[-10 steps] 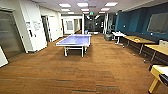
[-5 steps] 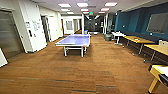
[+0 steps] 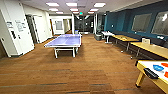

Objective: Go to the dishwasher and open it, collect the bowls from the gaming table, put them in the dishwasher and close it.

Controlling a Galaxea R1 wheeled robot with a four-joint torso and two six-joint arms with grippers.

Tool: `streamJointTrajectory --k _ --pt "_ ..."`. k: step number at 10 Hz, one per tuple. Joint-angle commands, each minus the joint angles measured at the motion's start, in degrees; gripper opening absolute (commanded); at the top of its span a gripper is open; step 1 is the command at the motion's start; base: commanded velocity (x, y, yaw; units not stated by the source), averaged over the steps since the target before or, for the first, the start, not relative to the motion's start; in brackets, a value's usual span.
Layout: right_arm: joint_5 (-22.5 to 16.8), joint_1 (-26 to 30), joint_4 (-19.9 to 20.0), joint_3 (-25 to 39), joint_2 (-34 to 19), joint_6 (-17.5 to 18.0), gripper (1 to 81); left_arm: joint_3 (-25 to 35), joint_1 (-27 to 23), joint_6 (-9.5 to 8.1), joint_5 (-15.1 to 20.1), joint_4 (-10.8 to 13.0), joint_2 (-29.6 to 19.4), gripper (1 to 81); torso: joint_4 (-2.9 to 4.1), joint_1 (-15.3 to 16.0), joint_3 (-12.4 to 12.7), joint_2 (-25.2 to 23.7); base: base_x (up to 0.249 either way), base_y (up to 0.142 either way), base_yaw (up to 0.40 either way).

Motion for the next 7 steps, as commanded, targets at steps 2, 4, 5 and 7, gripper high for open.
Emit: streamJointTrajectory --k 2,4,5,7 --pt "-2.9 2.8 -0.7 0.5 0.0 -0.2 81.1 0.3 -2.1 0.24 3.0 0.2 -0.2 81.1 0.0 0.0 0.0 0.0 0.0 0.0 -0.284" --pt "-2.9 2.8 -0.7 0.5 0.0 -0.2 81.1 0.3 -2.1 0.24 3.0 0.2 -0.2 81.1 -0.02 0.0 0.0 0.0 0.0 0.0 -0.286" --pt "-2.9 2.8 -0.7 0.5 0.1 -0.2 81.1 0.3 -2.0 0.24 2.9 0.1 -0.3 81.1 -0.02 0.0 0.0 0.0 0.0 0.0 -0.288" --pt "-2.9 2.8 -0.7 0.5 0.1 -0.2 81.1 0.3 -2.0 0.24 2.9 0.1 -0.2 81.1 -0.02 0.0 0.0 0.0 0.0 0.0 -0.29"
